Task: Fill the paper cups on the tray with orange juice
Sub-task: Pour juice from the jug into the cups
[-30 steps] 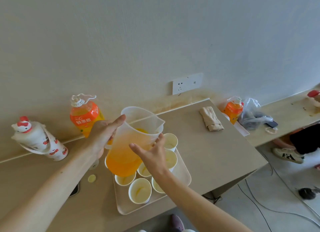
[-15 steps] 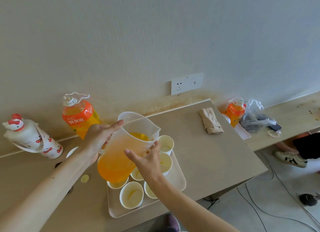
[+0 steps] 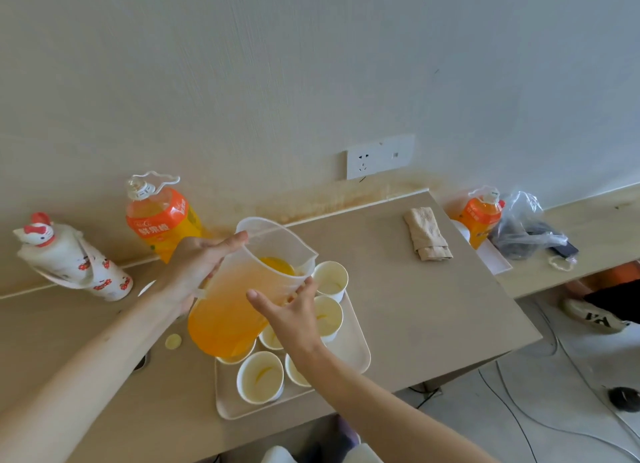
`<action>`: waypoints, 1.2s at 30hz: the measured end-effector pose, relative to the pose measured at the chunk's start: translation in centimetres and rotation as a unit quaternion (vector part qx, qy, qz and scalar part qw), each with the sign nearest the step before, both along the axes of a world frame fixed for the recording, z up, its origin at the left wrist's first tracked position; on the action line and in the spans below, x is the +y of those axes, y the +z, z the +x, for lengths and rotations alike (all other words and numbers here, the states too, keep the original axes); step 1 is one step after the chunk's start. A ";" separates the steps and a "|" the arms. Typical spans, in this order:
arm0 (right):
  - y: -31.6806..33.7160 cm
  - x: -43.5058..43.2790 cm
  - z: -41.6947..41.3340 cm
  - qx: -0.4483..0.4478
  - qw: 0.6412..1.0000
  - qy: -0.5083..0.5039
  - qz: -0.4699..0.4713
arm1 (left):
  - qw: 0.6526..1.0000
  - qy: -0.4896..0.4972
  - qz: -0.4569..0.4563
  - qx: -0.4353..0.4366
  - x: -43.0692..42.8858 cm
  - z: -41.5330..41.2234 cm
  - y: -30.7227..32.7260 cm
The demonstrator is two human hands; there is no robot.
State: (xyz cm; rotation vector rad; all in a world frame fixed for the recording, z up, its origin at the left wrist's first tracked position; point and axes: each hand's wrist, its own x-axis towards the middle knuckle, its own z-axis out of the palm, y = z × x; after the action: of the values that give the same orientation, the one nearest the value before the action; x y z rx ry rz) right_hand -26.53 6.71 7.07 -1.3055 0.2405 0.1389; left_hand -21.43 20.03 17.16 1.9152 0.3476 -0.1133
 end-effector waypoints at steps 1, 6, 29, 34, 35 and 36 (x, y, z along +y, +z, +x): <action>0.0 0.1 0.0 0.005 1.000 -0.001 -0.003 | 1.000 0.002 0.001 0.002 0.0 0.0 -0.1; 0.1 -0.1 0.1 0.017 1.000 0.004 -0.005 | 1.000 0.006 0.018 0.000 -0.3 0.1 0.2; -0.3 -1.1 0.4 0.040 0.999 0.022 -0.013 | 0.999 -0.017 0.046 0.004 -1.8 0.5 0.5; 0.1 -1.3 0.4 0.042 0.999 0.022 0.002 | 0.998 -0.023 0.052 0.007 -2.0 0.8 0.5; 0.2 -1.3 0.4 0.043 0.999 0.023 0.004 | 0.998 -0.024 0.054 0.007 -2.0 0.9 0.4; 0.3 -1.4 0.4 0.045 0.999 0.024 0.006 | 0.998 -0.024 0.055 0.008 -2.0 0.9 0.4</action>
State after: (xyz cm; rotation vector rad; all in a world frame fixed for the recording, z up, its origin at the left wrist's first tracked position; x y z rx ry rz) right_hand -26.16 5.34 7.38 -1.2948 0.2851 0.2405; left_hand -20.50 18.04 17.60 2.0329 0.3233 -0.1432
